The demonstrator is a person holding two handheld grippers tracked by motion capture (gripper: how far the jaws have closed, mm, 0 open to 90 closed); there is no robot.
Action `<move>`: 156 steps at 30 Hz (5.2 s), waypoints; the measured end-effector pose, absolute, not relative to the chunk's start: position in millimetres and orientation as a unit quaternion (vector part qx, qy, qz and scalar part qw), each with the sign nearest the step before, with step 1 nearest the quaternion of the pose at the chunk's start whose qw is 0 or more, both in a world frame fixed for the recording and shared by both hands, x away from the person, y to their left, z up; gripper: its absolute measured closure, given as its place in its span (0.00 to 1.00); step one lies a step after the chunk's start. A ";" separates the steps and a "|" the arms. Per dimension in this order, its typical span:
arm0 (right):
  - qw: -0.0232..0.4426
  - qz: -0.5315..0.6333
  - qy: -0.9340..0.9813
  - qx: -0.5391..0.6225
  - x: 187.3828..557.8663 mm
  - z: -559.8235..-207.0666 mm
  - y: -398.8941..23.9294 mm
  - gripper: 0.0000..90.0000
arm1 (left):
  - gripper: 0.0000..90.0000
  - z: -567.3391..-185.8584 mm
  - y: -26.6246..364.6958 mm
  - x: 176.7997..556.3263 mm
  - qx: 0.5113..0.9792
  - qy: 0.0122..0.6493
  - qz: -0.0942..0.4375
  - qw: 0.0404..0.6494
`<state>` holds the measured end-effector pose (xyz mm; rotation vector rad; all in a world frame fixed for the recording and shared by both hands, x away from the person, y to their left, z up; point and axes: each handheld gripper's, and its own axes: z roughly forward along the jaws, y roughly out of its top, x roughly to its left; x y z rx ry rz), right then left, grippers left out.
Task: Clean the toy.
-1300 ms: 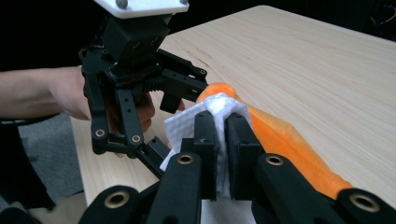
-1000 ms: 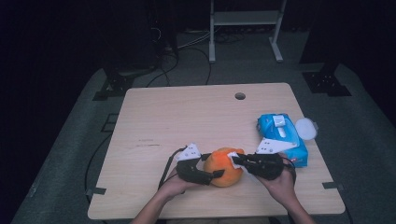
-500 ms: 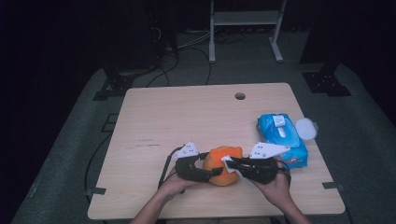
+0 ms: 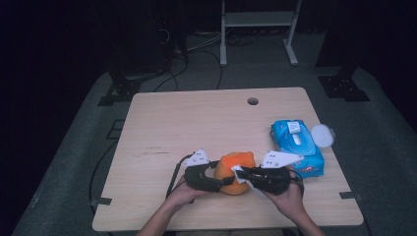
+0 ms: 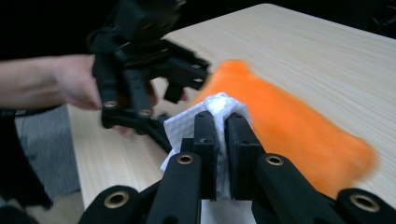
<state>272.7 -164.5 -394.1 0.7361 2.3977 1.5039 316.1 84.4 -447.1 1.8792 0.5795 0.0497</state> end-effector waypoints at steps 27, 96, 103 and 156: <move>0.116 0.514 0.796 0.296 284.6 -399.0 -194.9 0.92 | 0.32 -448.4 85.6 309.5 0.808 0.200 0.033 0.553; 0.072 0.513 0.814 0.263 274.8 -377.2 -180.5 0.92 | 0.32 -447.0 60.7 297.7 0.812 0.186 0.058 0.550; 0.106 0.494 0.821 0.267 277.5 -380.9 -182.2 0.92 | 0.34 -447.7 58.4 296.9 0.813 0.185 0.065 0.549; -0.019 0.480 0.829 0.286 278.8 -421.1 -197.9 0.91 | 0.21 -395.2 71.0 297.4 0.868 0.106 0.029 0.485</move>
